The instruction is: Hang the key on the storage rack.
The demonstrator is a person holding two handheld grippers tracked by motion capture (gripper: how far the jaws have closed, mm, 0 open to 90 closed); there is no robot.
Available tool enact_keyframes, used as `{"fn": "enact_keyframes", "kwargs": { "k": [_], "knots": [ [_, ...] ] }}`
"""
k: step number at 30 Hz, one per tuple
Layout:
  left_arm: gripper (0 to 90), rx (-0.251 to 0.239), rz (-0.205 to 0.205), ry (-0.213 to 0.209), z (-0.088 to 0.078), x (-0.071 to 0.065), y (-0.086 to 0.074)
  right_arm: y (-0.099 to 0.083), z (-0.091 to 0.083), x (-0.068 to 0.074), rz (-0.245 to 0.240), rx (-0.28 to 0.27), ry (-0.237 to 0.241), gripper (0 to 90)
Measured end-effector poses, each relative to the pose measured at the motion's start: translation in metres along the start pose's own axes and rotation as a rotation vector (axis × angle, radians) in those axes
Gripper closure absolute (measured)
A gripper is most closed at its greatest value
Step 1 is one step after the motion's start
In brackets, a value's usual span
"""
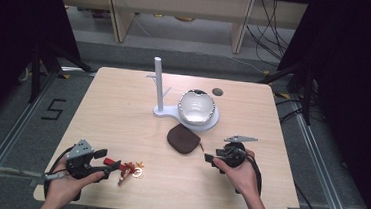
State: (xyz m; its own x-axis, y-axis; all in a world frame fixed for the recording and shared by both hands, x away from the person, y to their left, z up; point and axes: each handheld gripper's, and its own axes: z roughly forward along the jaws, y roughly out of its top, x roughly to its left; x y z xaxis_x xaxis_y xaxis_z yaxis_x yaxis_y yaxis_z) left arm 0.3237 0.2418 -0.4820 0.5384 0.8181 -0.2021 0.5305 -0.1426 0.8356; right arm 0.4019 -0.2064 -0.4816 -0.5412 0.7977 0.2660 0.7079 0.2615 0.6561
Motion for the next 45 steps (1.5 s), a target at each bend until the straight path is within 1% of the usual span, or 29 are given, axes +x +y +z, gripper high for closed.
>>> {"fn": "enact_keyframes", "kwargs": {
  "k": [1, 2, 3, 4, 5, 7, 8, 9, 11, 13, 14, 15, 17, 18, 19, 20, 21, 25, 27, 28, 30, 31, 36, 37, 39, 40, 41, 42, 45],
  "knots": [
    [28.2, 0.001, -0.011, 0.01, 0.001, 0.002, 0.0, 0.003, 0.0, 0.001, 0.01, 0.017, -0.003, 42.2],
    [28.6, -0.001, -0.018, 0.013, 0.003, 0.004, -0.001, 0.008, 0.001, 0.0, -0.008, 0.019, 0.0, 41.8],
    [29.2, -0.001, -0.018, 0.013, 0.003, 0.004, -0.001, 0.012, 0.002, 0.0, -0.005, 0.031, 0.001, 41.5],
    [29.5, 0.0, -0.021, 0.028, 0.006, 0.009, -0.001, 0.017, 0.004, 0.003, 0.032, 0.044, 0.004, 41.0],
    [29.8, 0.008, -0.033, 0.031, 0.008, 0.01, -0.001, 0.022, 0.006, 0.0, 0.001, 0.052, -0.001, 40.9],
    [30.3, 0.017, -0.037, 0.034, 0.011, 0.014, 0.001, 0.031, 0.01, 0.001, 0.019, 0.08, -0.002, 40.7],
    [30.4, 0.021, -0.039, 0.04, 0.013, 0.015, 0.003, 0.035, 0.011, 0.0, 0.001, 0.085, -0.004, 40.7],
    [30.4, 0.018, -0.041, 0.034, 0.015, 0.017, 0.005, 0.039, 0.013, 0.001, 0.021, 0.099, -0.003, 40.7],
    [30.7, 0.014, -0.041, 0.032, 0.018, 0.018, 0.008, 0.047, 0.017, -0.001, 0.004, 0.125, -0.007, 40.5],
    [30.9, 0.015, -0.043, 0.03, 0.019, 0.018, 0.009, 0.051, 0.019, -0.001, -0.005, 0.129, -0.003, 40.5],
    [31.2, 0.018, -0.038, 0.025, 0.021, 0.016, 0.011, 0.061, 0.022, 0.002, 0.02, 0.17, 0.015, 40.1],
    [31.3, 0.018, -0.038, 0.025, 0.021, 0.016, 0.011, 0.061, 0.022, 0.002, 0.02, 0.17, 0.015, 40.1],
    [31.3, 0.02, -0.034, 0.014, 0.023, 0.013, 0.011, 0.071, 0.029, 0.0, -0.017, 0.182, 0.017, 39.4],
    [31.3, 0.02, -0.034, 0.014, 0.023, 0.013, 0.011, 0.071, 0.029, 0.0, -0.017, 0.182, 0.017, 39.4],
    [31.4, 0.027, -0.032, 0.008, 0.023, 0.013, 0.011, 0.078, 0.034, 0.001, -0.002, 0.2, 0.024, 39.3],
    [31.5, 0.026, -0.029, 0.009, 0.024, 0.012, 0.011, 0.079, 0.036, 0.0, -0.008, 0.204, 0.026, 39.2],
    [31.5, 0.026, -0.029, 0.009, 0.024, 0.012, 0.011, 0.081, 0.038, 0.0, 0.003, 0.215, 0.033, 38.9],
    [31.6, 0.032, -0.03, 0.012, 0.023, 0.01, 0.011, 0.085, 0.05, -0.002, 0.008, 0.242, 0.042, 36.4],
    [31.7, 0.023, -0.032, 0.007, 0.023, 0.011, 0.011, 0.085, 0.053, -0.003, 0.004, 0.242, 0.039, 35.9],
    [31.7, 0.024, -0.03, 0.009, 0.022, 0.011, 0.012, 0.086, 0.057, -0.003, 0.019, 0.247, 0.047, 35.0],
    [31.8, 0.02, -0.029, 0.008, 0.022, 0.01, 0.012, 0.086, 0.059, -0.005, 0.007, 0.245, 0.049, 34.8],
    [31.8, 0.02, -0.027, 0.01, 0.021, 0.009, 0.013, 0.085, 0.063, -0.006, 0.02, 0.255, 0.05, 34.4],
    [31.8, 0.025, -0.024, 0.01, 0.021, 0.009, 0.012, 0.085, 0.067, -0.007, 0.031, 0.259, 0.066, 33.8],
    [31.8, 0.022, -0.025, 0.004, 0.021, 0.009, 0.012, 0.085, 0.07, -0.008, 0.044, 0.271, 0.067, 33.8],
    [31.8, 0.024, -0.025, 0.007, 0.021, 0.009, 0.012, 0.085, 0.071, -0.01, 0.037, 0.273, 0.079, 33.6],
    [31.8, 0.024, -0.025, 0.007, 0.021, 0.009, 0.012, 0.084, 0.071, -0.008, 0.083, 0.288, 0.08, 33.5],
    [31.8, 0.029, -0.026, 0.011, 0.021, 0.008, 0.012, 0.084, 0.073, -0.01, 0.051, 0.28, 0.087, 33.4],
    [31.8, 0.028, -0.025, 0.011, 0.021, 0.008, 0.012, 0.084, 0.074, -0.011, 0.048, 0.28, 0.079, 33.4],
    [31.9, 0.029, -0.025, 0.01, 0.021, 0.007, 0.012, 0.083, 0.077, -0.009, 0.037, 0.297, 0.09, 33.0]
  ]
}}
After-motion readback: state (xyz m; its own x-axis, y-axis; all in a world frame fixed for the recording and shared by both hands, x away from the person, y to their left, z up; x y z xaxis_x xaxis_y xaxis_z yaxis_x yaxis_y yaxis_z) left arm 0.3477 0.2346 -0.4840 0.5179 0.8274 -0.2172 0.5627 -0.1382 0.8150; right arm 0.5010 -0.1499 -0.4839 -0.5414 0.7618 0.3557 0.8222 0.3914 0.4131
